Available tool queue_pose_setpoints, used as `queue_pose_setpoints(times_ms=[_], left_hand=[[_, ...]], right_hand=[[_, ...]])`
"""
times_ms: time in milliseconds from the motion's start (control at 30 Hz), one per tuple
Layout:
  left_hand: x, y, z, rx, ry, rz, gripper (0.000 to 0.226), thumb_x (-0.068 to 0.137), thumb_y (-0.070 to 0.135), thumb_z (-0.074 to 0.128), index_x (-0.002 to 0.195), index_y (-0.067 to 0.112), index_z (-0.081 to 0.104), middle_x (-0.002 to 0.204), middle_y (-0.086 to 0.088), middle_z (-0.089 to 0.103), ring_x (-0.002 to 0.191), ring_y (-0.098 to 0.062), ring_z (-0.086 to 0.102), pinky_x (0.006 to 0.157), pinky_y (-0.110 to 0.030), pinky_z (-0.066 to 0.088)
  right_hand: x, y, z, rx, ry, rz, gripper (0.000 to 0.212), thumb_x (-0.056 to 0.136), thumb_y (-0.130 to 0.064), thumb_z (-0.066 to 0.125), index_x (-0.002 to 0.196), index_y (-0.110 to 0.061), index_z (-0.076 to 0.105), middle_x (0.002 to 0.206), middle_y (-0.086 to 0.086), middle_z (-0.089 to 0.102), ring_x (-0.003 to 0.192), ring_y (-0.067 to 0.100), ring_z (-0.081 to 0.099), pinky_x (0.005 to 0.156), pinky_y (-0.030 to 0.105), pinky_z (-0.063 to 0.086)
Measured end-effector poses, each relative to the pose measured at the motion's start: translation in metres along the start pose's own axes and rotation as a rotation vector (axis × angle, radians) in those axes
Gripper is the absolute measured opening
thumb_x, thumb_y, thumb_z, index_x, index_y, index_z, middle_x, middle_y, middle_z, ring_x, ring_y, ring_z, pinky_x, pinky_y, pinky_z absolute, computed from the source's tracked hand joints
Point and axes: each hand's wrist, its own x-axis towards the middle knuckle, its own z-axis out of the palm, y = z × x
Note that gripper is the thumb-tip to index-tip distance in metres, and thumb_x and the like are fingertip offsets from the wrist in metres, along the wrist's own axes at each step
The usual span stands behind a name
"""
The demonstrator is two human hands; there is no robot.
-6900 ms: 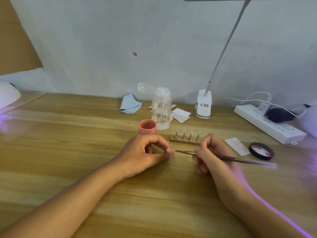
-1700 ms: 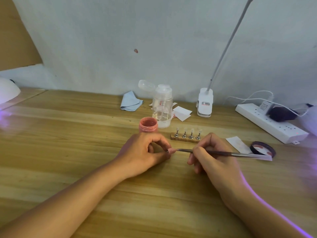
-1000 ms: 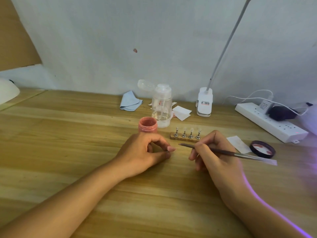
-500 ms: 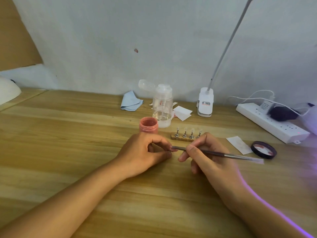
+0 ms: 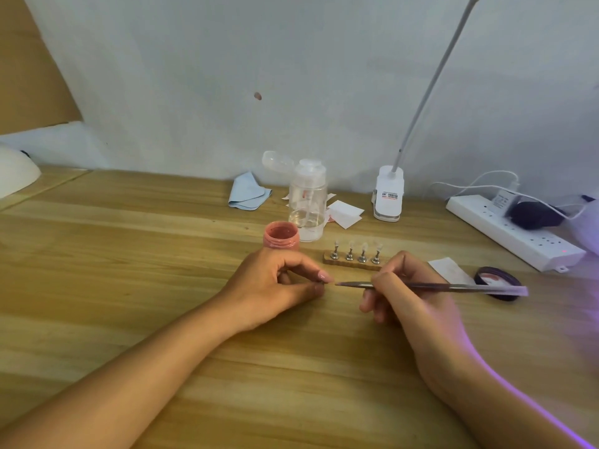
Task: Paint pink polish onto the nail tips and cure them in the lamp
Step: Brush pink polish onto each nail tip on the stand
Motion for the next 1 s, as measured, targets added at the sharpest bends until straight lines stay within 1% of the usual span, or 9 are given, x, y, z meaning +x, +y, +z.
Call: queue_pose_setpoints(times_ms=[100, 233, 333, 400, 533, 600, 767, 833, 1000], left_hand=[[0.0, 0.0, 0.0, -0.006, 0.0, 0.002, 0.024, 0.082, 0.009, 0.077, 0.083, 0.033, 0.072, 0.056, 0.03, 0.06, 0.04, 0.001, 0.035, 0.044, -0.007, 0.024], [0.0, -0.001, 0.0, -0.028, 0.003, -0.016, 0.024, 0.081, 0.012, 0.079, 0.08, 0.035, 0.074, 0.077, 0.024, 0.071, 0.043, 0.0, 0.035, 0.045, -0.009, 0.027], [0.0, -0.002, -0.001, -0.033, 0.004, -0.007, 0.023, 0.081, 0.012, 0.079, 0.08, 0.035, 0.075, 0.076, 0.025, 0.071, 0.045, 0.002, 0.037, 0.047, -0.007, 0.028], [0.0, 0.0, -0.001, -0.036, 0.008, 0.005, 0.022, 0.081, 0.012, 0.079, 0.08, 0.034, 0.075, 0.073, 0.026, 0.07, 0.047, 0.004, 0.04, 0.048, -0.006, 0.029], [-0.001, 0.003, 0.0, -0.057, 0.036, 0.039, 0.023, 0.083, 0.008, 0.076, 0.082, 0.032, 0.076, 0.083, 0.018, 0.074, 0.053, 0.001, 0.044, 0.053, -0.011, 0.035], [-0.001, 0.008, -0.001, -0.106, 0.05, 0.083, 0.025, 0.084, 0.004, 0.074, 0.084, 0.029, 0.076, 0.087, 0.01, 0.076, 0.062, -0.003, 0.056, 0.058, -0.015, 0.042], [-0.004, 0.022, 0.005, -0.307, 0.036, 0.092, 0.019, 0.085, 0.003, 0.071, 0.089, 0.02, 0.079, 0.093, 0.004, 0.078, 0.074, -0.002, 0.065, 0.049, -0.013, 0.043], [-0.005, 0.023, 0.009, -0.34, 0.015, 0.078, 0.021, 0.086, 0.005, 0.07, 0.091, 0.023, 0.078, 0.094, 0.003, 0.077, 0.075, -0.007, 0.064, 0.049, -0.016, 0.043], [-0.008, 0.026, 0.01, -0.376, 0.011, 0.042, 0.015, 0.086, 0.007, 0.07, 0.089, 0.02, 0.078, 0.092, 0.004, 0.077, 0.076, 0.002, 0.066, 0.049, -0.016, 0.043]], right_hand=[[-0.001, 0.0, 0.0, -0.02, -0.036, -0.02, 0.013, 0.086, -0.002, 0.056, 0.075, -0.005, 0.049, 0.061, 0.011, 0.067, 0.05, 0.014, 0.047, 0.048, 0.014, 0.04], [0.0, 0.001, -0.001, -0.008, -0.012, -0.021, 0.014, 0.086, 0.0, 0.054, 0.074, -0.006, 0.049, 0.06, 0.012, 0.066, 0.05, 0.015, 0.048, 0.048, 0.015, 0.04], [-0.001, -0.001, -0.002, 0.019, 0.016, -0.054, 0.013, 0.089, -0.001, 0.054, 0.078, -0.005, 0.05, 0.062, 0.01, 0.066, 0.052, 0.016, 0.049, 0.05, 0.018, 0.042], [-0.004, -0.004, -0.002, 0.005, 0.06, -0.152, 0.011, 0.095, -0.011, 0.054, 0.087, -0.005, 0.05, 0.071, 0.011, 0.069, 0.053, 0.019, 0.052, 0.053, 0.024, 0.046], [-0.005, -0.008, 0.001, -0.129, 0.131, -0.256, 0.01, 0.098, -0.034, 0.045, 0.099, -0.024, 0.046, 0.085, 0.0, 0.074, 0.054, 0.019, 0.058, 0.058, 0.024, 0.052], [-0.002, -0.006, 0.0, -0.145, 0.117, -0.234, 0.003, 0.1, -0.023, 0.047, 0.101, -0.024, 0.048, 0.084, -0.001, 0.074, 0.057, 0.014, 0.058, 0.061, 0.021, 0.052], [-0.002, -0.004, 0.001, -0.322, -0.038, -0.28, 0.025, 0.086, 0.004, 0.065, 0.099, -0.014, 0.054, 0.087, -0.001, 0.069, 0.075, 0.011, 0.065, 0.068, 0.026, 0.054], [-0.003, -0.004, 0.004, -0.352, -0.085, -0.309, 0.035, 0.081, 0.008, 0.068, 0.1, -0.017, 0.051, 0.086, -0.003, 0.066, 0.071, 0.012, 0.063, 0.067, 0.028, 0.054], [-0.003, 0.001, 0.008, -0.407, -0.022, -0.423, 0.045, 0.077, 0.005, 0.073, 0.102, -0.023, 0.047, 0.084, -0.005, 0.06, 0.071, 0.018, 0.06, 0.07, 0.036, 0.054]])
